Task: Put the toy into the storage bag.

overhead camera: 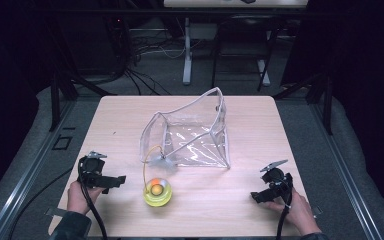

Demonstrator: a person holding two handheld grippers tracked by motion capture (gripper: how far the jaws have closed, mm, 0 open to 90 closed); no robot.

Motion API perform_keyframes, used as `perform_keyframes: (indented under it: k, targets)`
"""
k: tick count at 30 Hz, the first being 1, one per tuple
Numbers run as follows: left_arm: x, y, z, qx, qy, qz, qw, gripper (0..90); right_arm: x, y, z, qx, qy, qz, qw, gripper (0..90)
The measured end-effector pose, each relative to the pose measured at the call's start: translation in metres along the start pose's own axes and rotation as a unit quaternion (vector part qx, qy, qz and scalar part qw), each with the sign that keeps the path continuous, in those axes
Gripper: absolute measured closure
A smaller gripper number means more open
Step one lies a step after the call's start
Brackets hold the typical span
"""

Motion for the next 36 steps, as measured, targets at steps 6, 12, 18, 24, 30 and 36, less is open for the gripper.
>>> perform_keyframes:
  k: [6,12,18,24,30,36]
  targets:
    - [-0.004,0.004,0.005,0.009,-0.012,-0.007,0.9999,0.7,-0.001,0.000,0.001,-0.004,-0.005,0.000,1.0000,0.0]
    - [-0.010,0.009,0.013,0.026,-0.028,-0.007,0.9992,0.8,0.001,0.000,0.000,-0.003,0.005,0.009,0.9999,0.0]
    - [-0.014,0.013,0.018,0.038,-0.035,-0.005,0.9987,0.8,-0.001,-0.001,0.001,-0.008,0.001,0.023,0.9997,0.0]
    - [-0.022,0.021,0.027,0.051,-0.041,-0.001,0.9979,1.3,0.000,-0.004,0.002,-0.018,0.012,0.071,0.9973,0.0]
    - [-0.032,0.030,0.039,0.070,-0.053,-0.002,0.9961,1.1,0.000,-0.004,0.001,-0.017,0.015,0.080,0.9966,0.0]
    - [-0.046,0.036,0.045,0.080,-0.061,0.004,0.9950,0.1,0.002,-0.004,-0.002,-0.012,0.028,0.093,0.9952,0.0]
Point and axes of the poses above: each handheld gripper's, and its own axes: x roughly forward along the jaws, y roughly out of its top, z roughly to its right, the point moved 8 cm from there along x, roughly forward along the jaws, and after that the axes turned 12 degrees about x, right-handed, at the moved point
